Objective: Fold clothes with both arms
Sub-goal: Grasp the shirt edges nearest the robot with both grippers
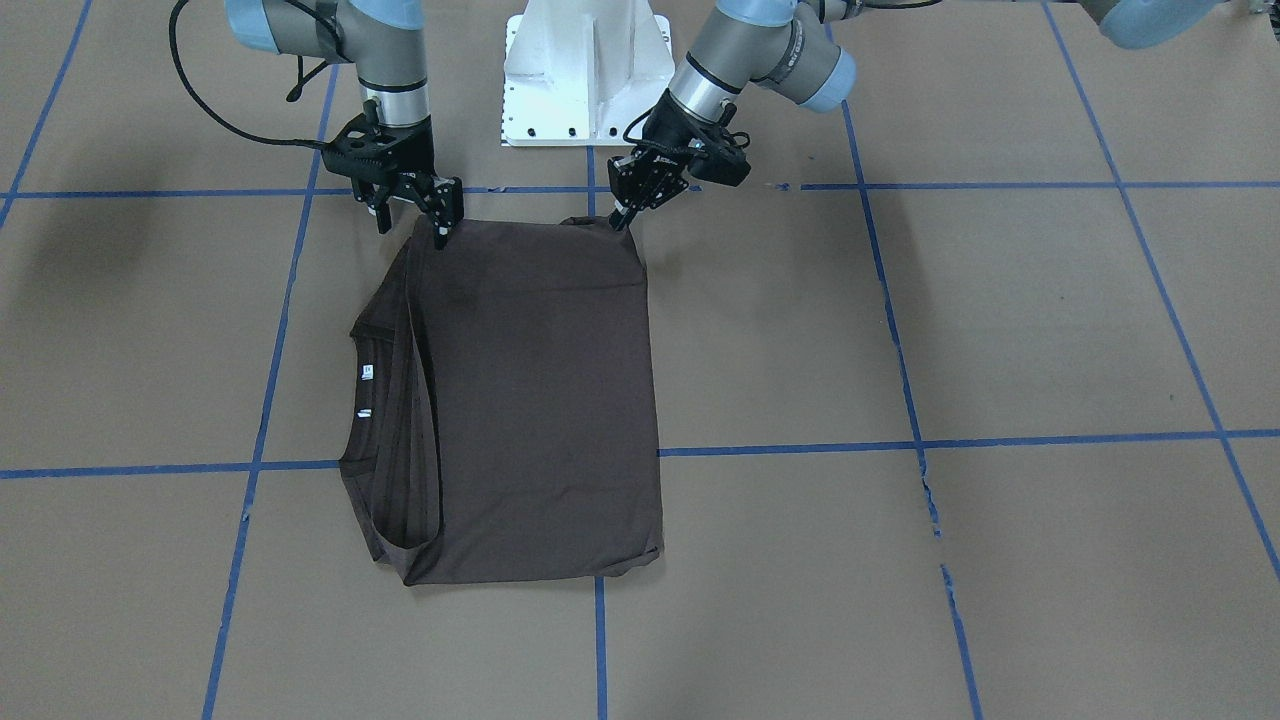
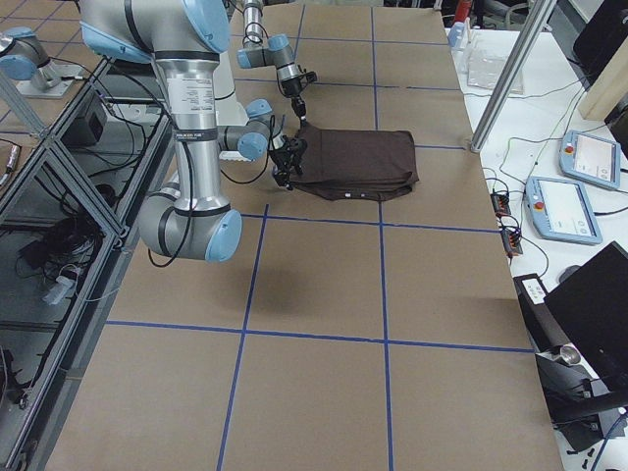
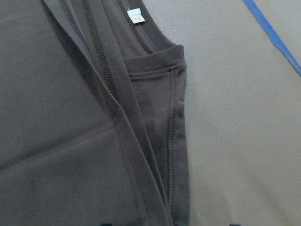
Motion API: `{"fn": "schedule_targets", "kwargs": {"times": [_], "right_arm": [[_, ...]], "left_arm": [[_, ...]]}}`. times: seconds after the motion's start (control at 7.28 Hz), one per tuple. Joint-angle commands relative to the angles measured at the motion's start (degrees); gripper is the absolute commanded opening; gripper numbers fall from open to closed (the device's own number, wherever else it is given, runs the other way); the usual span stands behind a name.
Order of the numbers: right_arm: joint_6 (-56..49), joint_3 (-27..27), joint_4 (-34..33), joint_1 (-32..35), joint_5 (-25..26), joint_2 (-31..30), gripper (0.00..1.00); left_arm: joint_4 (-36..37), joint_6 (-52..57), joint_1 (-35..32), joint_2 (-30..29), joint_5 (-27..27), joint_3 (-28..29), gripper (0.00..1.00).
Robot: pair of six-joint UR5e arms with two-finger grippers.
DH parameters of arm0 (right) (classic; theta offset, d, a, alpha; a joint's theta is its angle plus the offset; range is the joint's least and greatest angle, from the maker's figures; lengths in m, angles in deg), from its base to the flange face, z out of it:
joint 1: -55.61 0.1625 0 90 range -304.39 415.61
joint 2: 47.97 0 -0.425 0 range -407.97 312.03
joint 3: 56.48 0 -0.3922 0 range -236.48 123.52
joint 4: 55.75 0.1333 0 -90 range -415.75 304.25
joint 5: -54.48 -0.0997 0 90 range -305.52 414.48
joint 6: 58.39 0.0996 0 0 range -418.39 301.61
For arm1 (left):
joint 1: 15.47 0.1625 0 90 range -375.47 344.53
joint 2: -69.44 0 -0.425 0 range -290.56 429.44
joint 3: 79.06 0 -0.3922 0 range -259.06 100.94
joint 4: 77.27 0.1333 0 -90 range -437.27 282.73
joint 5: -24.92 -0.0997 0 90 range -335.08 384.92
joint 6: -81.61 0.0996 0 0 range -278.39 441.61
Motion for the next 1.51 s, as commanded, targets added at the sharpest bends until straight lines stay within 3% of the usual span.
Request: {"fn": "schedule_targets", "kwargs": {"times": [0.0,0.41,0.69,0.96,1.24,1.37], "right_arm": [[0.05,-0.07,-0.01,-0.15,0.03,0.1,0.85],[0.05,-0.33,-0.09,-0.06,0.03,0.1,0.75],[0.14,-0.33,-0.01,0.03,-0.06,0.89,0.31],[0.14,-0.33,-0.01,0.12,-0.06,0.8,0.22],[0.05,-0.25,-0.09,0.29,-0.06,0.72,0.21],[0.05,-0.16,-0.09,0.29,-0.06,0.72,0.1]], "left_arm": [[-0.04,0.0,0.0,0.04,0.0,-0.09,0.0],[0.05,0.0,-0.09,0.21,0.0,-0.79,0.0],[0.05,0.0,-0.18,0.21,0.0,-0.88,0.0],[0.05,0.0,-0.18,0.13,0.0,-0.97,0.0],[0.05,0.52,-0.18,0.12,0.0,-0.97,0.0],[0.05,0.87,-0.18,0.04,0.0,-0.97,0.0]]}}
